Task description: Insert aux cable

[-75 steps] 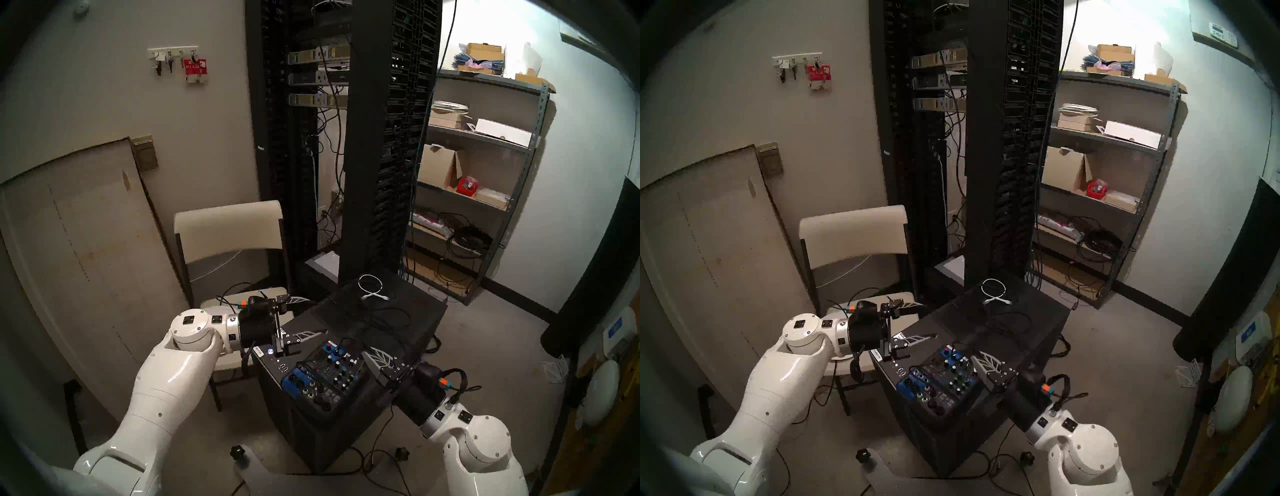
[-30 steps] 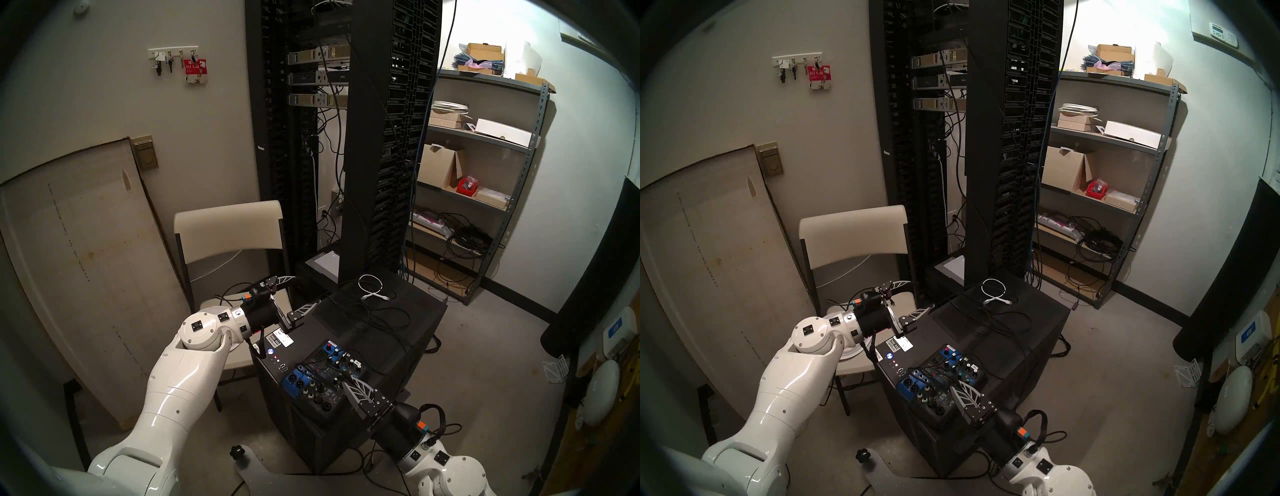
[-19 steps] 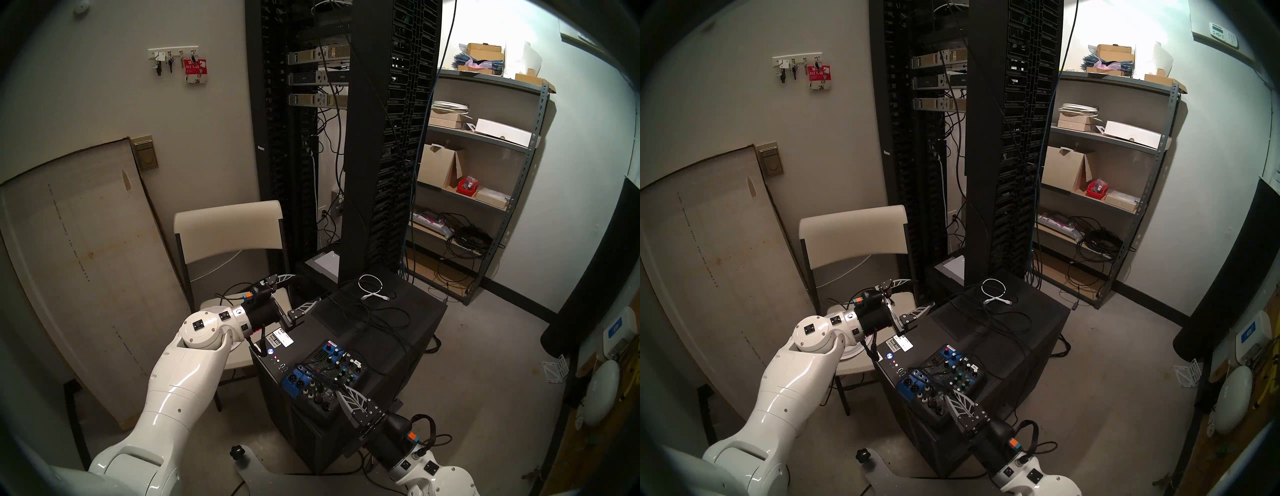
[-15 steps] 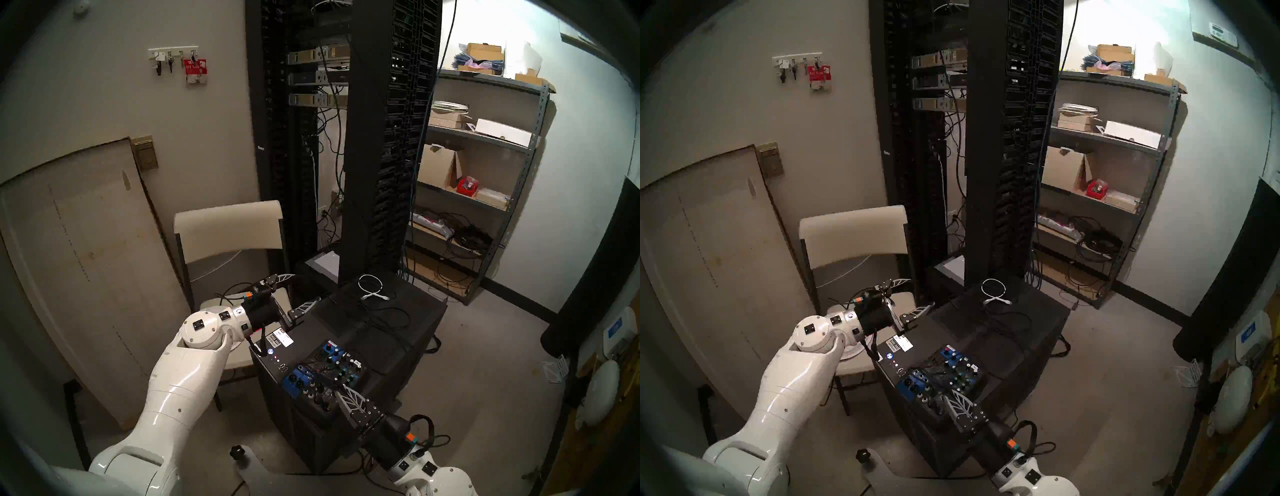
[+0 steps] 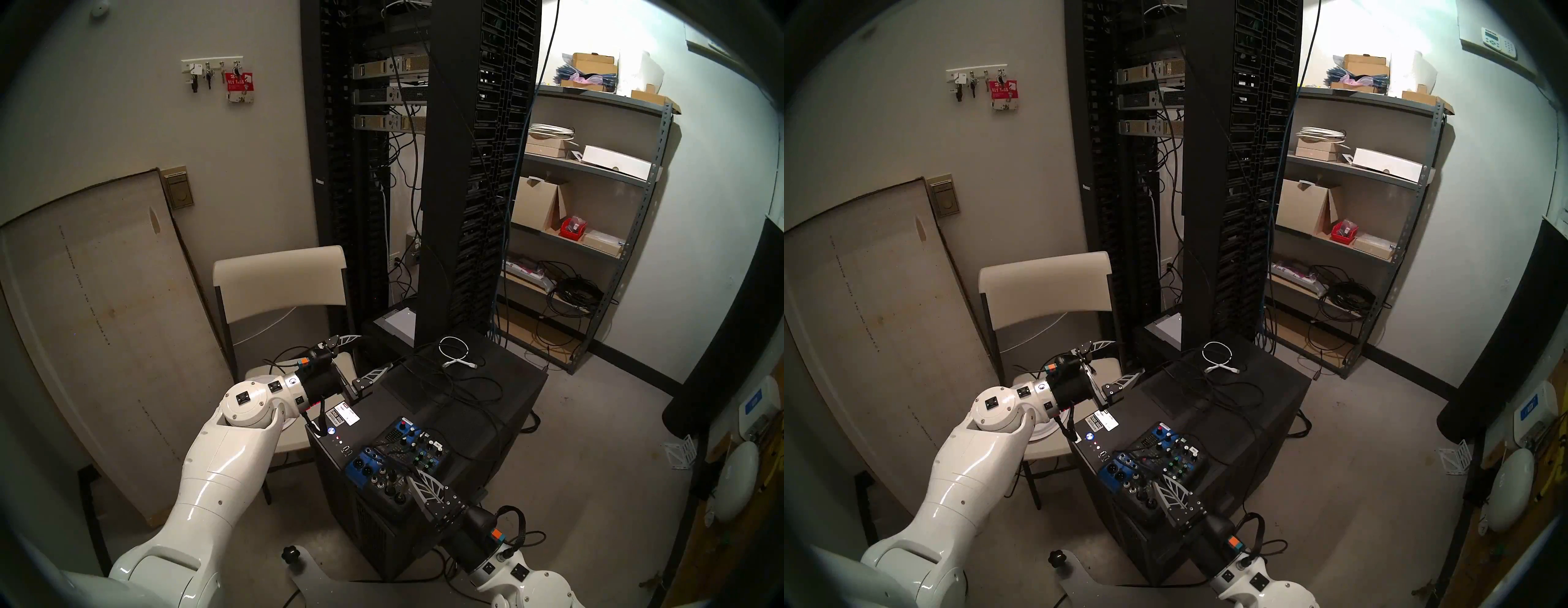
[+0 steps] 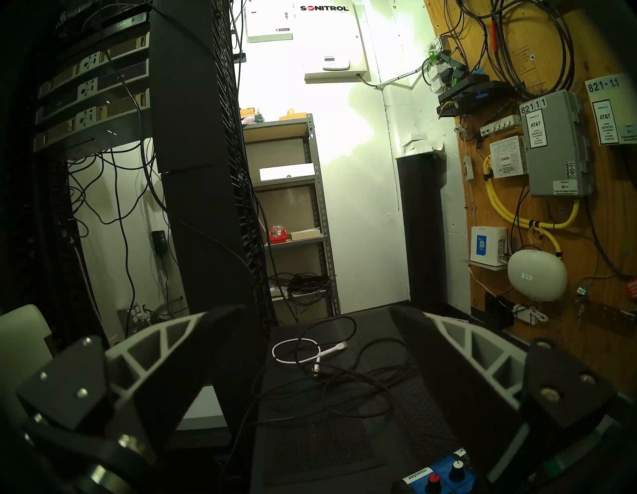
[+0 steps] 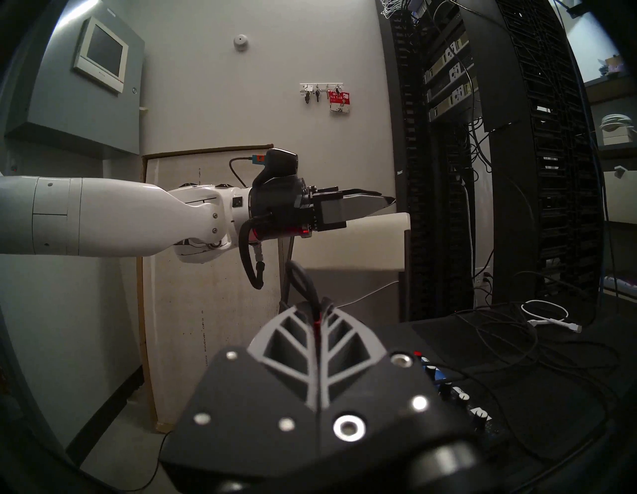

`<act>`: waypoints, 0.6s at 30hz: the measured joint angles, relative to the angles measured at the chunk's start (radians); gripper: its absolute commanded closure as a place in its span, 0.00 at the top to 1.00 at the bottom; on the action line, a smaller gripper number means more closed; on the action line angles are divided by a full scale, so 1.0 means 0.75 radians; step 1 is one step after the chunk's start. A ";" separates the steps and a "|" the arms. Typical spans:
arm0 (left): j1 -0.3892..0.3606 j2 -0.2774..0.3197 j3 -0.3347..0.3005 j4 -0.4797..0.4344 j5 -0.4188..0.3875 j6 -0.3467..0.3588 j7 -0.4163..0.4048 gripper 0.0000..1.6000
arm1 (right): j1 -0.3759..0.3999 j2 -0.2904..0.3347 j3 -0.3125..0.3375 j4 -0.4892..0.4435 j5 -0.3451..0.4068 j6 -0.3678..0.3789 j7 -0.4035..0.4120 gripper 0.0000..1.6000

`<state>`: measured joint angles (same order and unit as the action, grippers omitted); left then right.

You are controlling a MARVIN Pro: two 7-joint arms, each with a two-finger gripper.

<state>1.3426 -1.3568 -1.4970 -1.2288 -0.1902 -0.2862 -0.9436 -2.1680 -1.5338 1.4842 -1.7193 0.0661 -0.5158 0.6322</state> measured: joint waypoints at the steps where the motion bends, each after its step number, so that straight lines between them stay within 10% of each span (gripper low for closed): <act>1: 0.000 0.000 0.000 0.000 0.000 0.000 -0.001 1.00 | 0.007 0.000 0.000 0.004 -0.004 0.000 -0.002 0.00; 18: -0.010 0.000 -0.007 0.009 0.000 -0.001 -0.024 1.00 | 0.031 0.010 0.001 0.014 -0.015 0.002 -0.012 0.00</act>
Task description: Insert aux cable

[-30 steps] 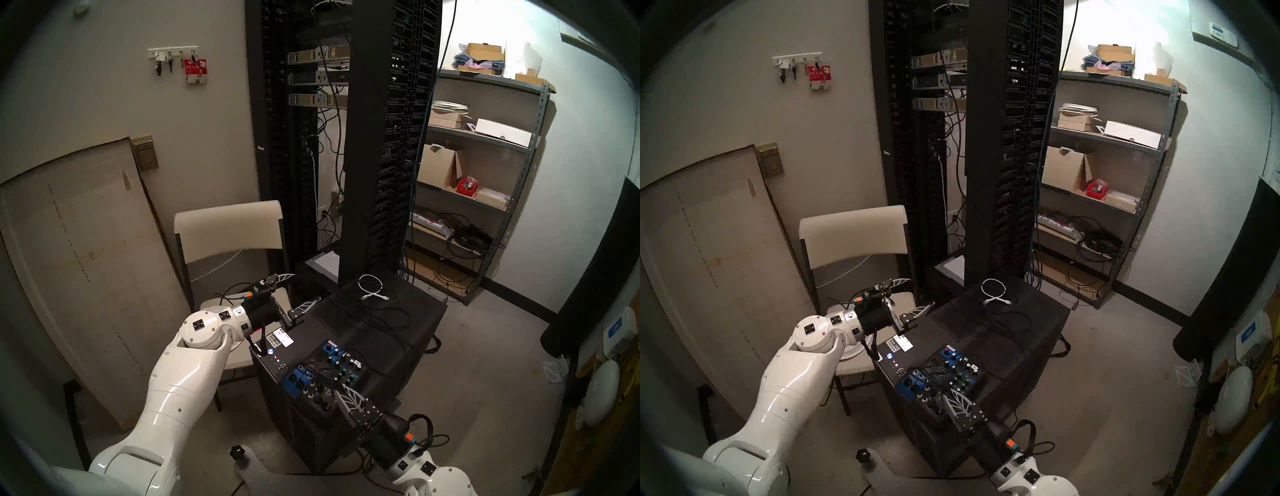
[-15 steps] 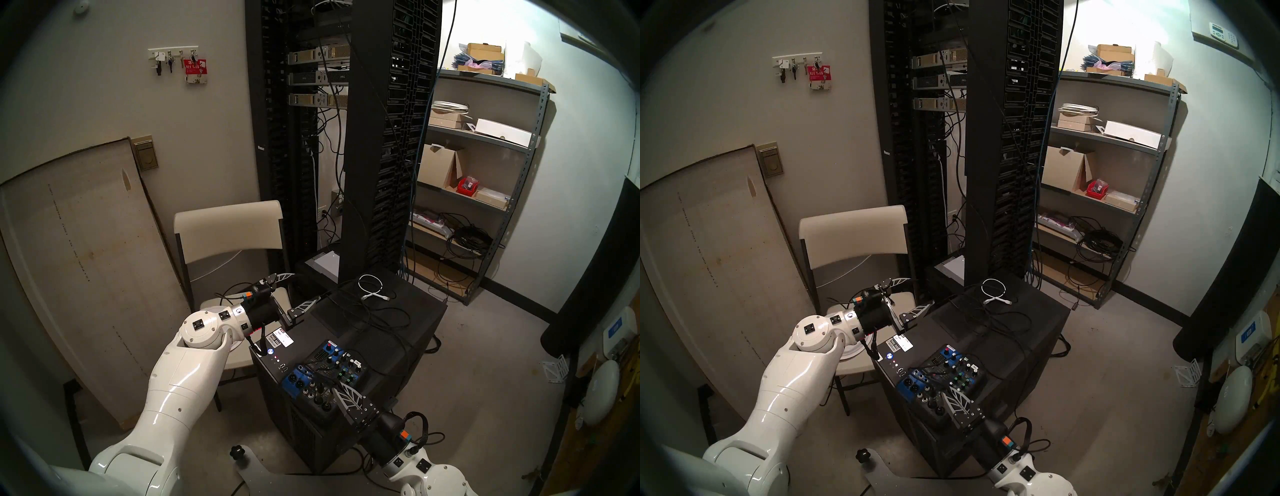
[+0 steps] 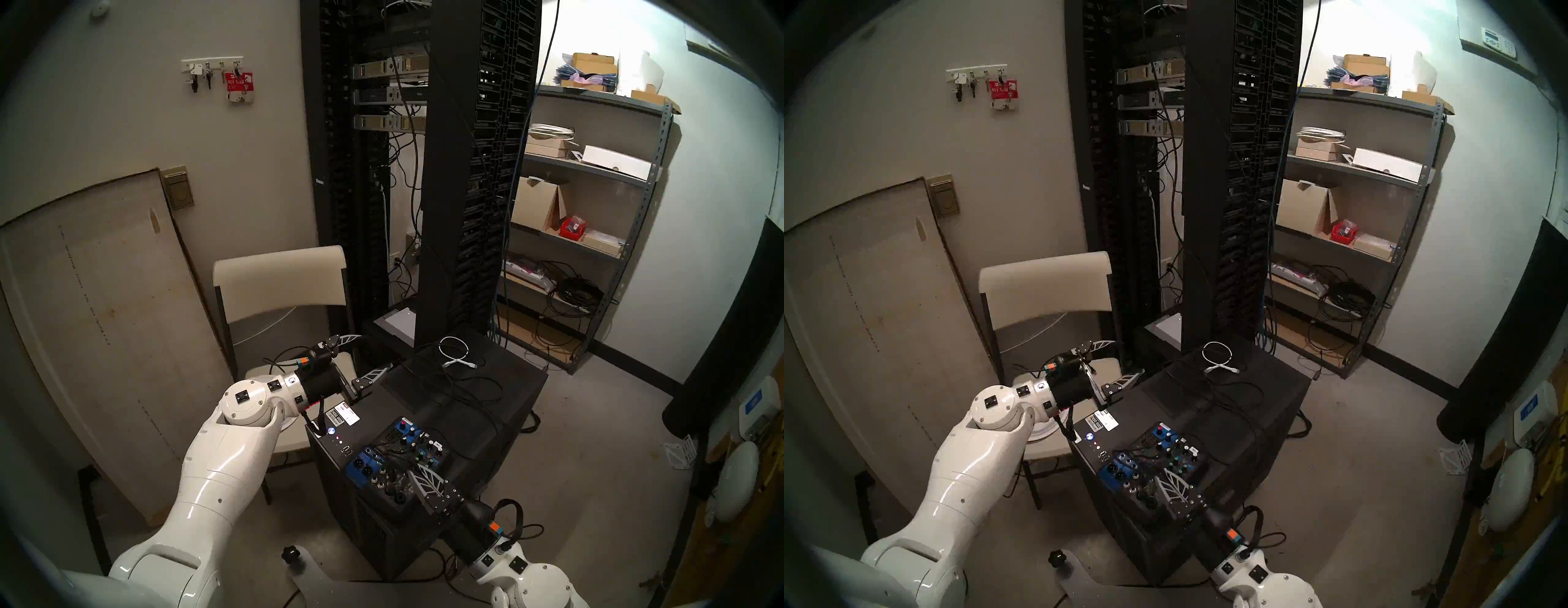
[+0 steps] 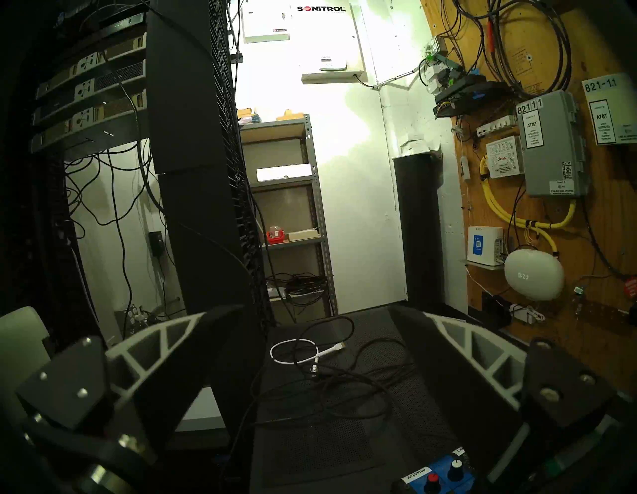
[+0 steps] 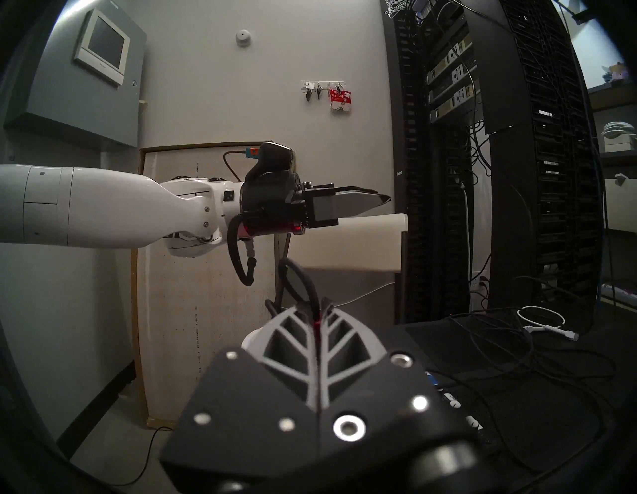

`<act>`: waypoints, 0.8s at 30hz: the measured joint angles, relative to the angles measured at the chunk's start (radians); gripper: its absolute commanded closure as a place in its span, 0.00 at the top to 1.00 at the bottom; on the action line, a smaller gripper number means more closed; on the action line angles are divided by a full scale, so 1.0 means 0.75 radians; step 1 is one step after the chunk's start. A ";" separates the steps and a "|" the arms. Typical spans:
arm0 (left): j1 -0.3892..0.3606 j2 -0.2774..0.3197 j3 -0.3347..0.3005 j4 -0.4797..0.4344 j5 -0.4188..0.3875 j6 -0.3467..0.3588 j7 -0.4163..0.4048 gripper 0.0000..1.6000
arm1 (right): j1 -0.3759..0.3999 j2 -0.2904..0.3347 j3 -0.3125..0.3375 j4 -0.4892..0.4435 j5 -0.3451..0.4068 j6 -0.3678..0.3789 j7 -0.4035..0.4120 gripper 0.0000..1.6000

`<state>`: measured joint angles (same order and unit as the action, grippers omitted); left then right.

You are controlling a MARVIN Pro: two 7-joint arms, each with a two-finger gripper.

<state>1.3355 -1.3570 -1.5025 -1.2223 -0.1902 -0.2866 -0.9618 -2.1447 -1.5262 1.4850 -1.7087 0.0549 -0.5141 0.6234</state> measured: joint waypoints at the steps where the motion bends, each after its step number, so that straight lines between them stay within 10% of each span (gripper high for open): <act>1: 0.000 0.000 -0.001 0.000 0.000 0.000 0.000 1.00 | -0.001 0.002 0.000 0.000 0.001 0.000 0.001 0.00; 24: -0.002 -0.002 -0.006 0.004 0.003 0.000 0.008 1.00 | -0.005 0.012 0.000 0.014 0.002 -0.001 0.015 0.00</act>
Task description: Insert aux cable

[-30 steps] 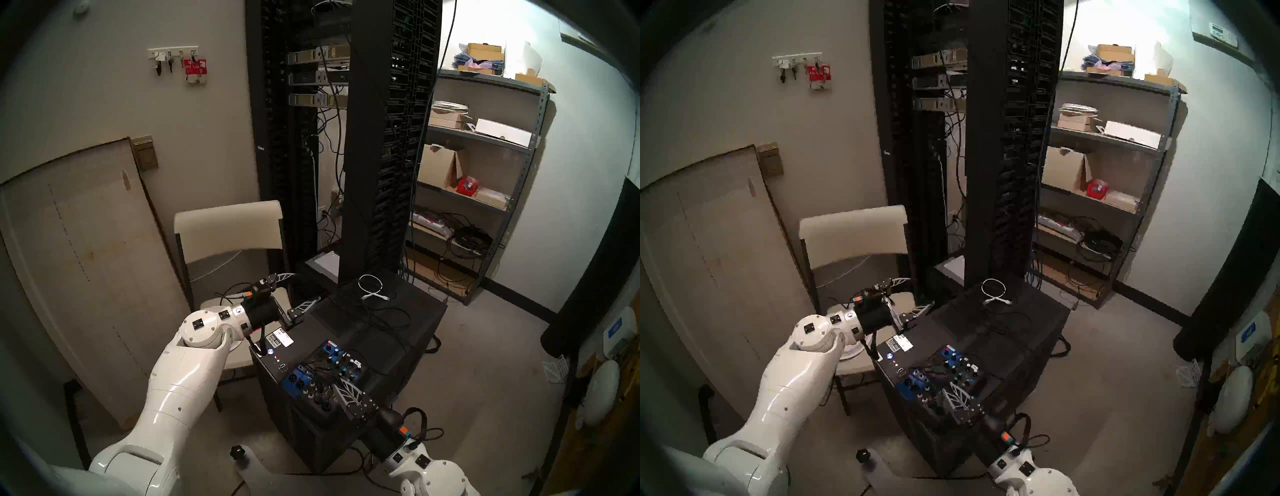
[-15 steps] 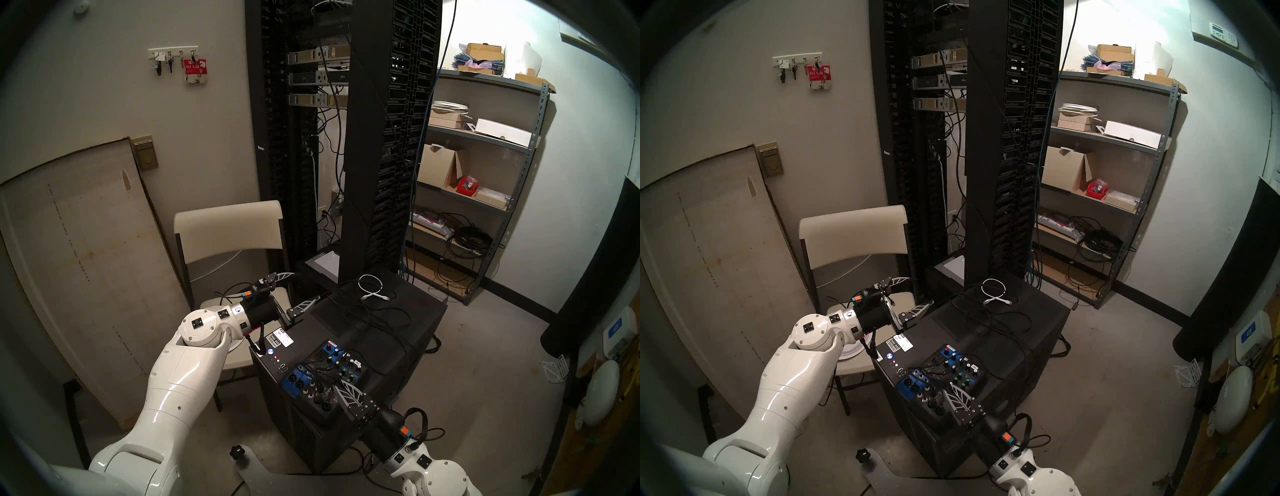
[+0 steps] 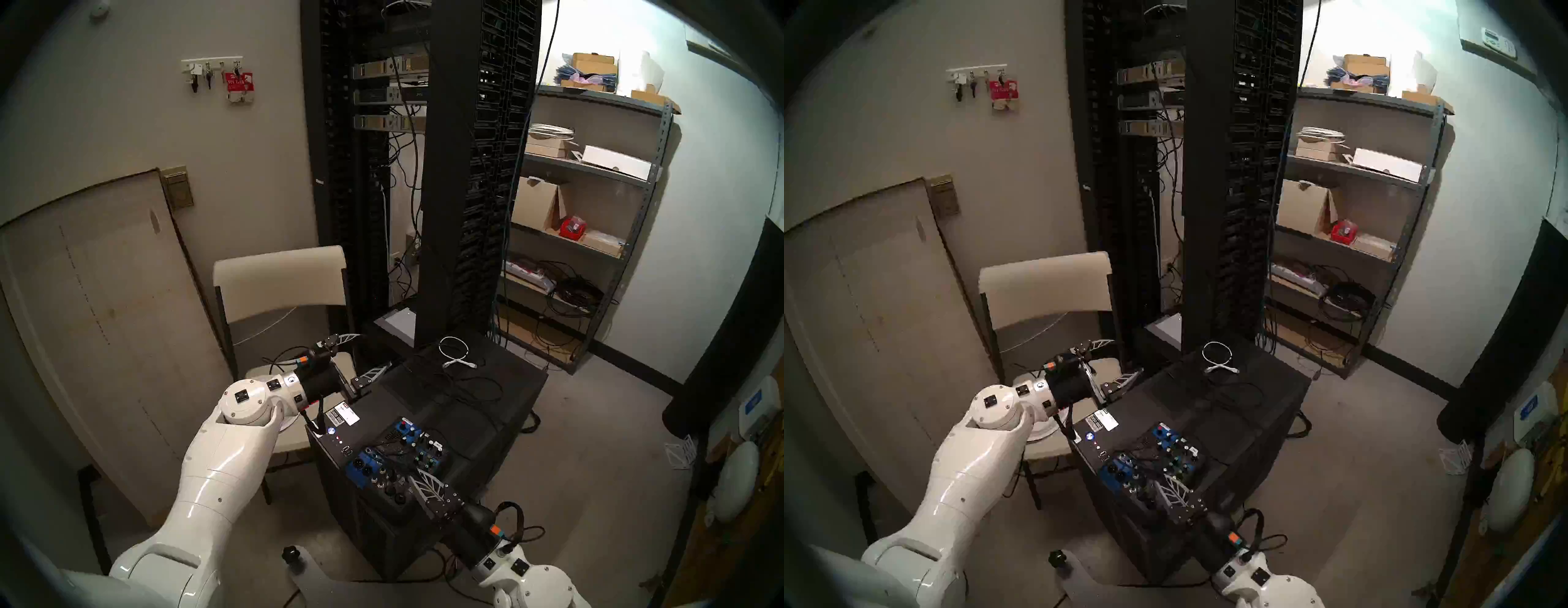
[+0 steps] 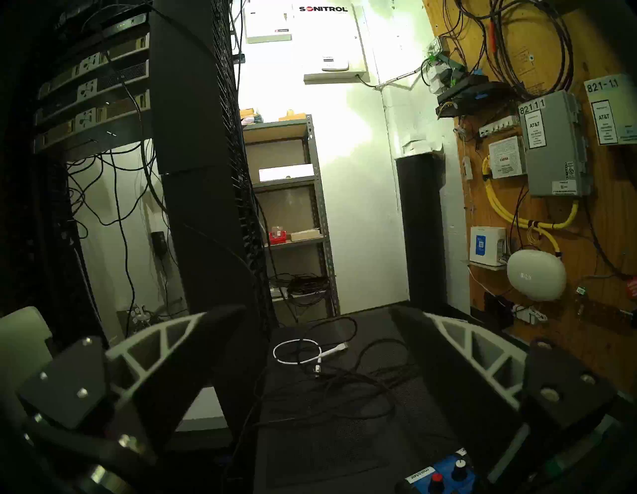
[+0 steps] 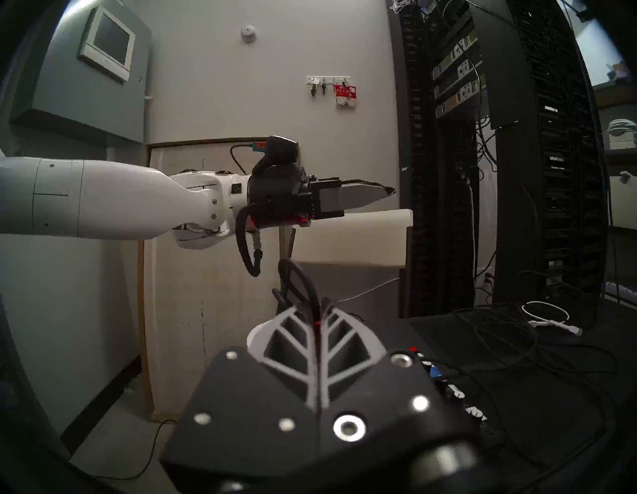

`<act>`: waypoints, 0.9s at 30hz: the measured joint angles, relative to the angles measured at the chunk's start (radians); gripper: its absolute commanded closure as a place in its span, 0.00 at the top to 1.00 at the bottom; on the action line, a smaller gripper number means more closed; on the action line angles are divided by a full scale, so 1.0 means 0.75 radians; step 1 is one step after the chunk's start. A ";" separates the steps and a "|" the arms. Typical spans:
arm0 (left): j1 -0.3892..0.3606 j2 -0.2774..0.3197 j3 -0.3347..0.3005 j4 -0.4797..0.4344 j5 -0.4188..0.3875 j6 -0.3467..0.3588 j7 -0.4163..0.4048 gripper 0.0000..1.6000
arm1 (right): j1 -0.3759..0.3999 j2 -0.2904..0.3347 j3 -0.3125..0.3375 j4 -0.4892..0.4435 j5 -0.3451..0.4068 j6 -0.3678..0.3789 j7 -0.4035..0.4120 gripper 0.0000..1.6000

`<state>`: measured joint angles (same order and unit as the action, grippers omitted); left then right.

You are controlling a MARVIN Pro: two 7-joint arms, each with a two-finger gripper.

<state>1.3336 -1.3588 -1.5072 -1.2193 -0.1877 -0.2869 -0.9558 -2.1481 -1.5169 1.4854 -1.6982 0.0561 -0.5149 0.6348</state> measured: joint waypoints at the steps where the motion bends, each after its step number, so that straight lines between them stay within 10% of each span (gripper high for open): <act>1: 0.000 0.000 0.000 0.000 0.000 0.000 0.001 1.00 | 0.000 -0.001 0.000 0.002 0.000 0.000 -0.001 0.00; 27: 0.001 0.000 -0.005 -0.002 0.004 0.000 0.010 1.00 | -0.003 -0.005 -0.011 0.042 -0.024 -0.047 -0.011 0.00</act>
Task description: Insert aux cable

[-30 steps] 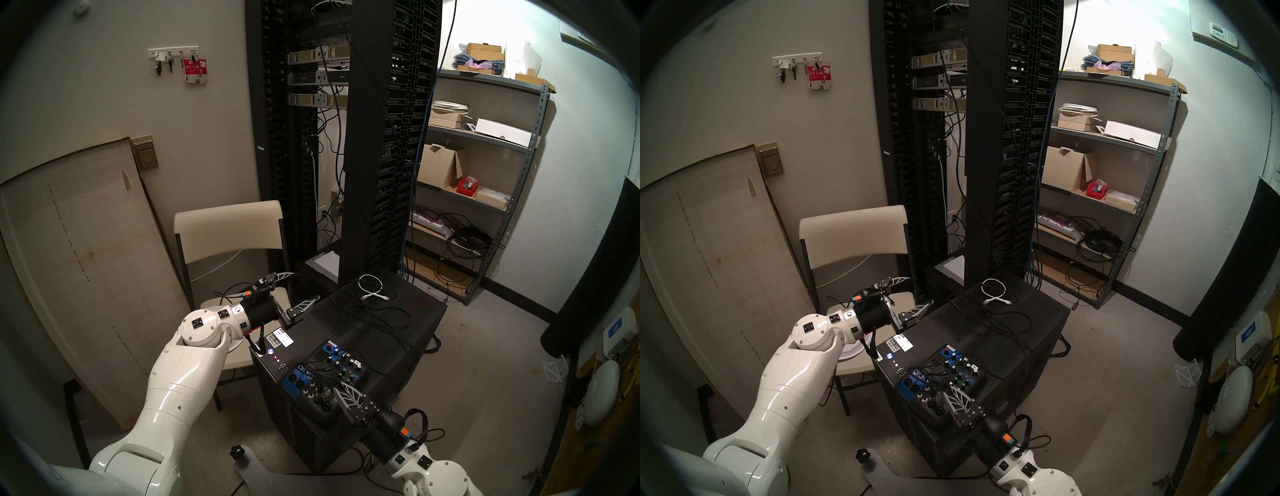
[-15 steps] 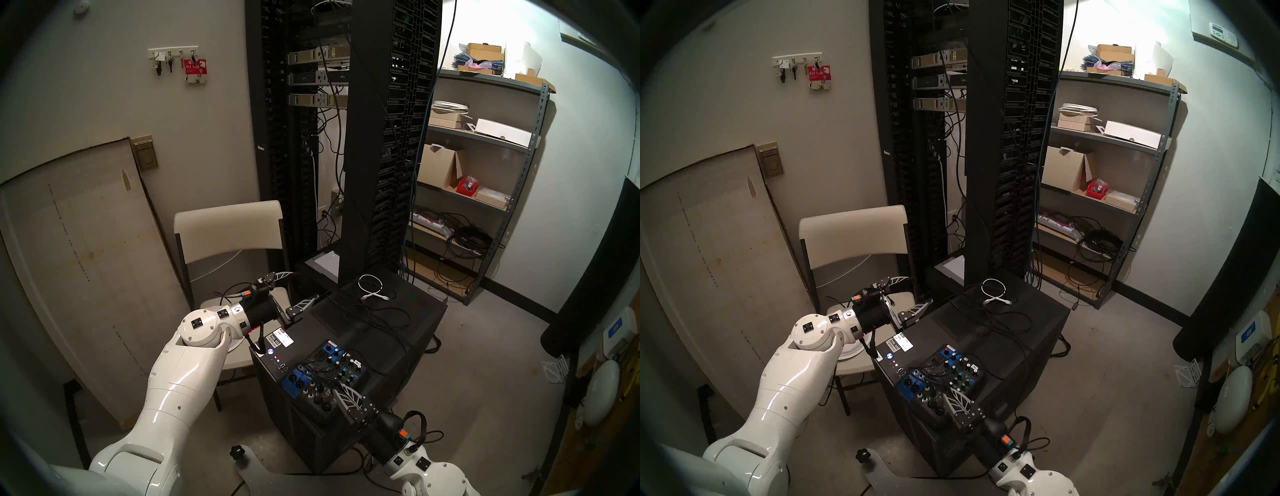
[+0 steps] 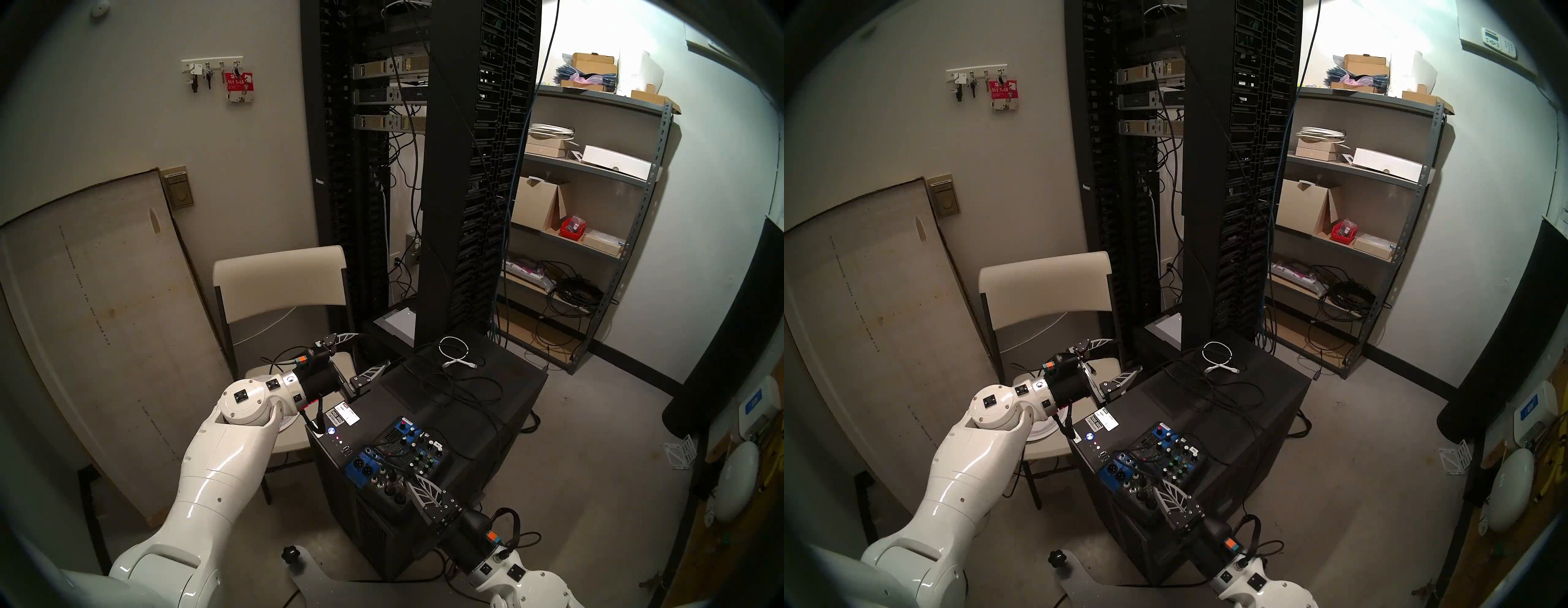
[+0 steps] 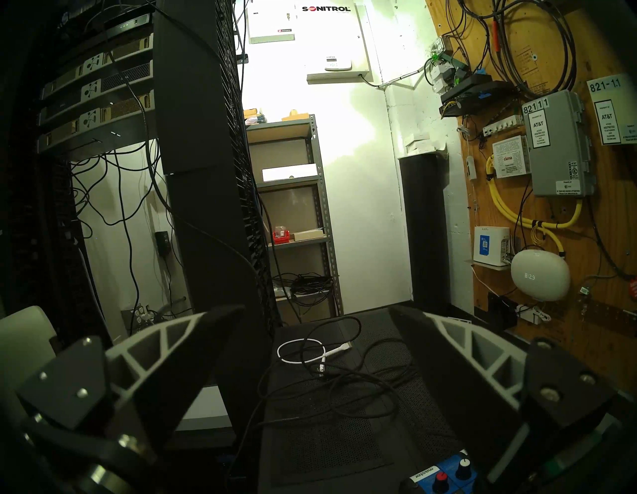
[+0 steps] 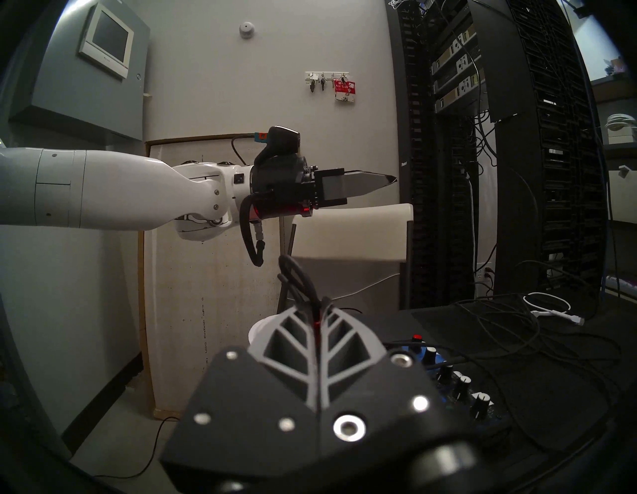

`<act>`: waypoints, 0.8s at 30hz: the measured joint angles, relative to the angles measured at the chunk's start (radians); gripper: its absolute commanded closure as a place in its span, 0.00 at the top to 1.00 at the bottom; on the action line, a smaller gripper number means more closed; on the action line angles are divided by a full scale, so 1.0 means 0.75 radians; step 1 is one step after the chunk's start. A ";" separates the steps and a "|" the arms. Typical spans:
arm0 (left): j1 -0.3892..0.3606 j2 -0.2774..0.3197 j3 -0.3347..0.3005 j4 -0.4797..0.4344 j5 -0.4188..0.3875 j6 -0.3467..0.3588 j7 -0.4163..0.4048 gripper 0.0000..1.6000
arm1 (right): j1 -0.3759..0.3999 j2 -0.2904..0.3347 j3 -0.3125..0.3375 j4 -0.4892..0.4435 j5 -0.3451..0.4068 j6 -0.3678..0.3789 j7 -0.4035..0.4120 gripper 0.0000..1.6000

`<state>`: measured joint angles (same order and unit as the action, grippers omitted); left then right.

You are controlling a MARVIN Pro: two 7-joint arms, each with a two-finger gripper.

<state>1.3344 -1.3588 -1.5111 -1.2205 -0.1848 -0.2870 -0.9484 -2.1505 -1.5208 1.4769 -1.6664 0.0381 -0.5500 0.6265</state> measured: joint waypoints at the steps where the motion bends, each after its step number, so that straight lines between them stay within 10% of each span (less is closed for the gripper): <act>1: 0.000 0.000 0.000 0.000 0.000 0.000 0.000 1.00 | 0.000 0.000 0.000 0.001 -0.006 -0.005 -0.001 0.00; 24: -0.005 0.000 -0.001 0.008 0.003 0.000 -0.009 1.00 | 0.012 -0.007 -0.010 0.065 -0.152 -0.176 -0.071 0.00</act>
<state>1.3306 -1.3587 -1.5119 -1.2144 -0.1823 -0.2871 -0.9555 -2.1414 -1.5263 1.4693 -1.6178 -0.0759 -0.6819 0.5731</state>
